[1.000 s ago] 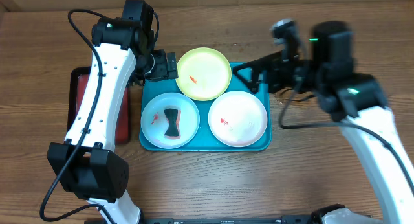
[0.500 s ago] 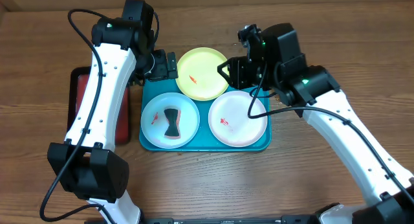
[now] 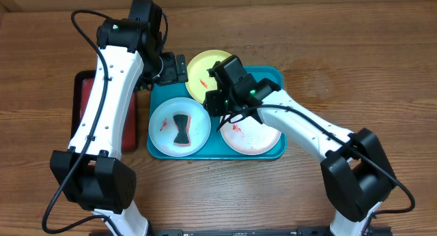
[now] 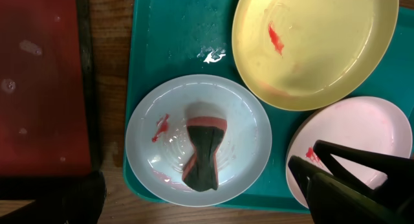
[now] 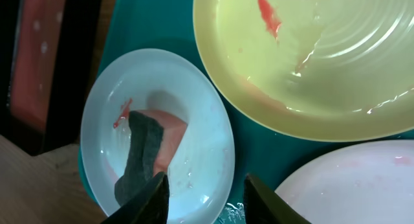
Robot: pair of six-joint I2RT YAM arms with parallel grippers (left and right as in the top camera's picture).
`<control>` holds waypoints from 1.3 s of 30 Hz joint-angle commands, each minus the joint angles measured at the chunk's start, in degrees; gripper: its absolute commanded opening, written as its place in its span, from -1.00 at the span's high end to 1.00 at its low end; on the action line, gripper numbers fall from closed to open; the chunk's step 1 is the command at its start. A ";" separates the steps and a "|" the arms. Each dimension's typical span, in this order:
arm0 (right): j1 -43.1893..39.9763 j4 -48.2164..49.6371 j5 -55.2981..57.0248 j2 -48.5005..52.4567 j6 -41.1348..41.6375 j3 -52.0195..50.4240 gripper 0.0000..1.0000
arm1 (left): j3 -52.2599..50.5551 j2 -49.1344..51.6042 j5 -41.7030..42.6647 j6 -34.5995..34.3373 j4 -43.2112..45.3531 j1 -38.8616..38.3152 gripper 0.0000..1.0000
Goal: Clean dirty plates on tray and stack at the side
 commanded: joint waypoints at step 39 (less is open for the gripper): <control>2.60 0.94 0.66 9.99 5.84 0.79 0.70 | -1.38 0.22 0.35 -0.22 -0.33 -0.39 -0.96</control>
